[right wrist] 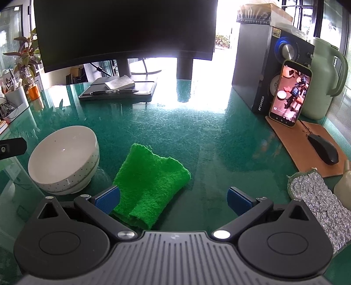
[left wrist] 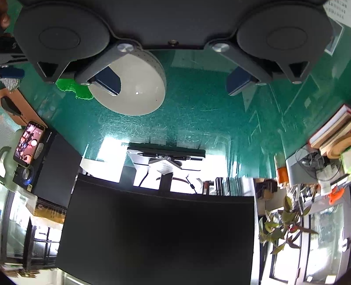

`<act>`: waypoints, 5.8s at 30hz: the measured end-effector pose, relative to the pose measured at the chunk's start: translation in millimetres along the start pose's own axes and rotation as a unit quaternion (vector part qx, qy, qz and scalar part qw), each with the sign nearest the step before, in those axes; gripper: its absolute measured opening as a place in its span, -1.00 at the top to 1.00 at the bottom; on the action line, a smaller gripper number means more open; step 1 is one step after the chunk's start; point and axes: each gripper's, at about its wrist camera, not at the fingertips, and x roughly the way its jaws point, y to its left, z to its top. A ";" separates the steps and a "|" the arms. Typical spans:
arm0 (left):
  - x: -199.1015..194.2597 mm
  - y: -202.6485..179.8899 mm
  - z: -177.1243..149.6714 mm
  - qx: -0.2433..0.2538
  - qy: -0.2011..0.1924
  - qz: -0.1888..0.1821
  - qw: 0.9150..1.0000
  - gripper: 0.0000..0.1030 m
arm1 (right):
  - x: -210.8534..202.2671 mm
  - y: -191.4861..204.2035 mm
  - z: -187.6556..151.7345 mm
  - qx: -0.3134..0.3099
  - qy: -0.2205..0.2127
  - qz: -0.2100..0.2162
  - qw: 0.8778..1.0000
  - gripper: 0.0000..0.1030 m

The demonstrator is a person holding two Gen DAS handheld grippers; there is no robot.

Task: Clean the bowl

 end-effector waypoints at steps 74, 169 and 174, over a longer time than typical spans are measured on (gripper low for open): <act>12.3 -2.8 -0.7 0.006 0.029 0.016 0.999 -0.99 | -1.3 8.4 -1.9 0.029 0.019 0.003 0.999 -1.00; 13.3 6.8 -13.5 0.006 0.060 -0.004 0.998 -0.99 | 15.1 22.3 -7.6 0.042 0.087 0.015 0.995 -1.00; 13.3 7.4 -13.0 0.006 0.062 -0.007 0.998 -0.99 | 16.5 23.7 -7.0 0.039 0.090 0.015 0.995 -1.00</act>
